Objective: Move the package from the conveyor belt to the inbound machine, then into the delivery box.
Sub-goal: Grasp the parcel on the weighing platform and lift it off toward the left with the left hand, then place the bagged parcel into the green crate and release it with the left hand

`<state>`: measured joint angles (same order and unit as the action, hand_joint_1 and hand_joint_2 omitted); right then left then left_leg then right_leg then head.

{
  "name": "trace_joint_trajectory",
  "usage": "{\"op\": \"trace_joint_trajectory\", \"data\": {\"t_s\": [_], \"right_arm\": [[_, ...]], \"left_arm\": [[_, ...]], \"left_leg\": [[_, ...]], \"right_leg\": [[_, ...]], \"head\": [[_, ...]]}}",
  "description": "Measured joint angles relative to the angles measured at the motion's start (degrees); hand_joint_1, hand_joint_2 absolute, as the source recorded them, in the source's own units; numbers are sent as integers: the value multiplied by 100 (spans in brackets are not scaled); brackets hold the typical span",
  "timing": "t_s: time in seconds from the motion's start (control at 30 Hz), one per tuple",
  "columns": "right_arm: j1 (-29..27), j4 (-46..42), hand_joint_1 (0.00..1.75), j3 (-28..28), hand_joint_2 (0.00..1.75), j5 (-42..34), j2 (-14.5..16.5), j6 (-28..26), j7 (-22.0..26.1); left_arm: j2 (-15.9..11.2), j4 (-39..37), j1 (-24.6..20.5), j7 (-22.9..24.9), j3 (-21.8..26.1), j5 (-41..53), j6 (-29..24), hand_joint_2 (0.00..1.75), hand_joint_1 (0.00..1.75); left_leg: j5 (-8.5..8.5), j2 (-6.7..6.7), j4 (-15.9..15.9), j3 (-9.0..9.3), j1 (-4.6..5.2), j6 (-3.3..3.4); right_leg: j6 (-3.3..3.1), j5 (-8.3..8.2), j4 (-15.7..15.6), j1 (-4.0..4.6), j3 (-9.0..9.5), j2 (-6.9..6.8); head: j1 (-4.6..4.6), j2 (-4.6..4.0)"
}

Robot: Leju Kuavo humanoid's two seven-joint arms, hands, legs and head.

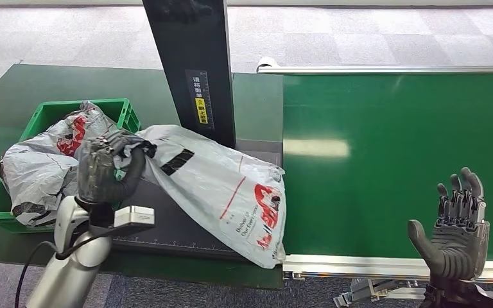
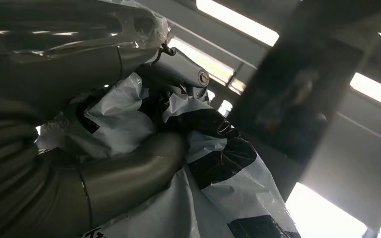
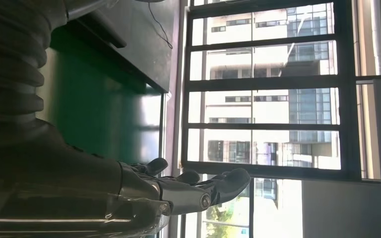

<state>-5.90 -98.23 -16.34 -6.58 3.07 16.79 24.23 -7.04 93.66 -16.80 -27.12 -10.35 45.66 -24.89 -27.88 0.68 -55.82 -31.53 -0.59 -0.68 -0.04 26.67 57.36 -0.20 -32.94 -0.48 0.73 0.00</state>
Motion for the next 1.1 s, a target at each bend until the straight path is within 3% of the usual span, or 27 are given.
{"op": "trace_joint_trajectory", "data": {"t_s": [0.13, 0.37, 0.53, 0.67, 0.77, 0.93, 1.1], "right_arm": [[2, 1, 0, -25, 175, -23, -3, -7, 22], [16, 3, 0, -29, 175, -31, -2, -2, 27], [190, 93, 0, 2, 175, -14, 4, 51, 26], [543, 324, 0, 154, 175, -17, -29, 55, 8], [679, 502, 0, 310, 175, -67, -64, 26, 29], [794, 681, 0, 521, 175, -94, -103, -15, 100], [865, 771, 0, 617, 175, -96, -129, -27, 108]], "left_arm": [[-155, 358, 5, -87, 636, -69, 129, 175, 175], [-230, 575, 43, -25, 966, -38, 9, 175, 175], [-746, 537, -15, 215, 1845, -615, 15, 175, 175], [-1350, -197, -596, 317, 2772, -567, 192, 175, 175], [-1725, -961, -1080, 473, 3166, -272, 79, 175, 175], [-2196, -2014, -1624, 601, 3461, -128, -74, 175, 175], [-2401, -2442, -1786, 603, 3543, -124, -101, 175, 175]], "left_leg": [[0, -2, -1, 0, 1, 0], [-1, -1, 0, -3, 2, 1], [1, 15, 3, 1, -7, -4], [12, 15, 2, 2, -22, -19], [16, 12, 2, 1, -22, -22], [15, 13, 1, -1, -21, -23], [13, 9, 1, -9, -20, -23]], "right_leg": [[0, 0, 0, -1, 1, -4], [1, 0, 0, -4, 1, -3], [-3, 0, 2, 7, -5, 15], [-15, -5, 3, 24, -9, 16], [-16, -7, 5, 24, -5, 13], [-17, -8, 7, 22, -9, 16], [-17, -7, 5, 21, -15, 15]], "head": [[0, 0], [-1, 0], [0, 0], [-2, 0], [-3, 0], [-3, 0], [-3, 0]]}}
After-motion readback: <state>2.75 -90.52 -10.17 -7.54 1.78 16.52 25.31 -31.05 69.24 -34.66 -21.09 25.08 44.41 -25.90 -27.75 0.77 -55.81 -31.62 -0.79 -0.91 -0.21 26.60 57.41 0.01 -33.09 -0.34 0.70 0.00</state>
